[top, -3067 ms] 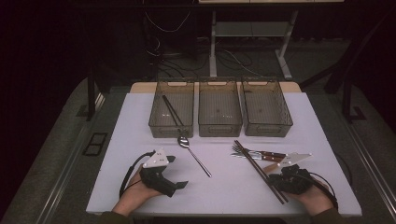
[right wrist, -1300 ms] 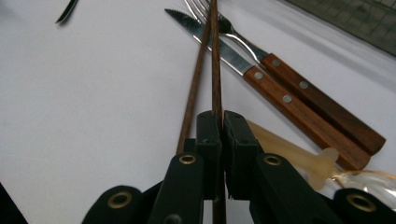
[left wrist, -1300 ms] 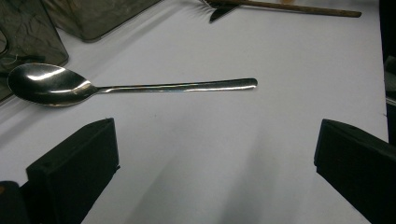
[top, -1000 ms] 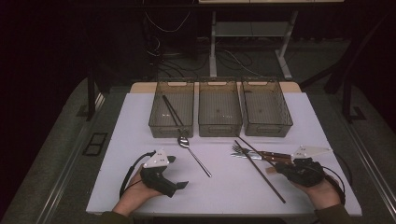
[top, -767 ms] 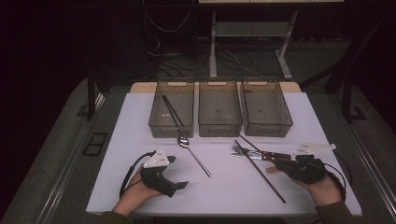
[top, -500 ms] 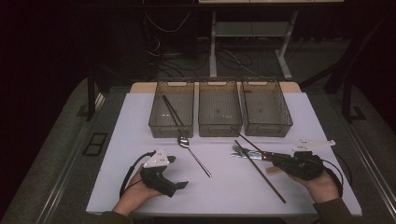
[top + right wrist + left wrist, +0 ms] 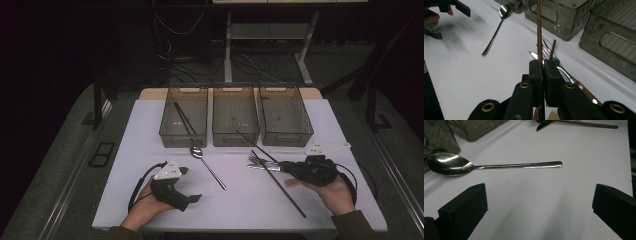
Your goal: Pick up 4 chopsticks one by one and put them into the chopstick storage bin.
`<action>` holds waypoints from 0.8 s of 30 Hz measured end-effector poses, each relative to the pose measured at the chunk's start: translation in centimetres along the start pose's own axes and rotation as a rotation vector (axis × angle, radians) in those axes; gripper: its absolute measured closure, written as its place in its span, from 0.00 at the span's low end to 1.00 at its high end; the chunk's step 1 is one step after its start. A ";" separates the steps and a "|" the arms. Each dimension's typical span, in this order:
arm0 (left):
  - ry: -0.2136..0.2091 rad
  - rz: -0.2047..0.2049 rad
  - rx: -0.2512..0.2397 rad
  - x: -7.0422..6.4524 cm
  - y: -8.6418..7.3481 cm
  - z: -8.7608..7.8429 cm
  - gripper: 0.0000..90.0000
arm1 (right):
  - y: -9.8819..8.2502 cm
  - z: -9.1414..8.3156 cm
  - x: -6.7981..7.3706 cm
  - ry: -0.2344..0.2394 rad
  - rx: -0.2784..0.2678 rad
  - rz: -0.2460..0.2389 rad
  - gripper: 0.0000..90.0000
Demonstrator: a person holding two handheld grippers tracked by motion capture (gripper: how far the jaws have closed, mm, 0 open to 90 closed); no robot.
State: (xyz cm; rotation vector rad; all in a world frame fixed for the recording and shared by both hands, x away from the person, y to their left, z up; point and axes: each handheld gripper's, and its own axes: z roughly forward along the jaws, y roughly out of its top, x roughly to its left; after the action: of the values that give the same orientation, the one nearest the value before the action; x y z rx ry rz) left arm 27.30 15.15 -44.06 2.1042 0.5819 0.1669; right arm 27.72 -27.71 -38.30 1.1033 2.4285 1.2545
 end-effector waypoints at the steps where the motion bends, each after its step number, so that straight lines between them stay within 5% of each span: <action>1: 0.000 0.001 0.000 0.0 0.0 0.0 0.00 | 0.3 0.2 0.1 0.004 -0.003 -0.002 0.95; 24: 0.006 -0.035 -0.028 -0.1 -0.2 -0.4 0.00 | 5.7 5.0 0.7 0.036 -0.023 0.000 0.95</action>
State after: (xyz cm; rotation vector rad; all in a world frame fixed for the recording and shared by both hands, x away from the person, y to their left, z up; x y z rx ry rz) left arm 27.04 15.53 -44.02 2.0661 0.6164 0.1605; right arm 32.56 -22.02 -36.94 1.0838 2.4339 1.3104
